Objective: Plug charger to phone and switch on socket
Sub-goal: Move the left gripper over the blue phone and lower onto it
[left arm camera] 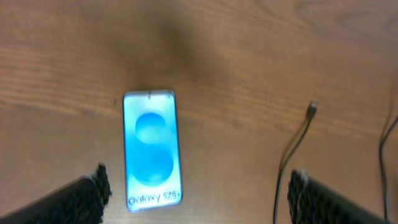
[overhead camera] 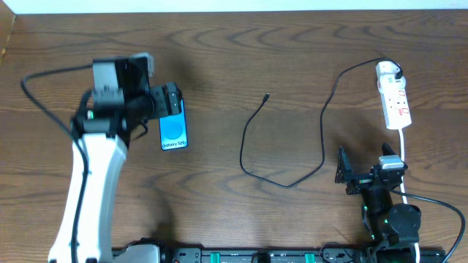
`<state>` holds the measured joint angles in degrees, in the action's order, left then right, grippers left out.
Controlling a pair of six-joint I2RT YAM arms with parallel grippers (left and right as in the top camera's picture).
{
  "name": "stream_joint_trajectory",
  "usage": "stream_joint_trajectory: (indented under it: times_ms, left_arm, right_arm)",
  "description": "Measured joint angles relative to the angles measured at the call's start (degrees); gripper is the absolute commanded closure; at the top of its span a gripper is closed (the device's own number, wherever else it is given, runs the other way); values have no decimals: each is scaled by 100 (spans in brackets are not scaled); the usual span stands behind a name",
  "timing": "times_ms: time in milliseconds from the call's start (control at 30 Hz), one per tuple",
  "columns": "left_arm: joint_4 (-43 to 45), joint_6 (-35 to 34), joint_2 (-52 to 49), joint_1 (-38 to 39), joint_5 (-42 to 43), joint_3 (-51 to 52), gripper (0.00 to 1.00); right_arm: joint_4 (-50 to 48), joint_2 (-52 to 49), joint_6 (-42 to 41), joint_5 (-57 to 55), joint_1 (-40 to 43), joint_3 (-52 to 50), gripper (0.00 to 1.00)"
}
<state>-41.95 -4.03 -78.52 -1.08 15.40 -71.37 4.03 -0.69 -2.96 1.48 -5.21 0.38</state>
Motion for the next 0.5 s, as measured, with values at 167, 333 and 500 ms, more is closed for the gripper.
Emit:
stream_joint_trajectory:
  times_ms: [167, 333, 500]
  left_arm:
    - [-1394, 256, -992, 0, -50, -1340, 8]
    - [-2055, 306, -1810, 0, -70, -2203, 8]
    - [-1982, 315, -2107, 0, -70, -2234, 8]
  right_arm:
    - [0, 0, 0, -2, -2, 0, 1]
    - [0, 0, 0, 0, 0, 0, 1]
    - [0, 0, 0, 0, 0, 0, 1]
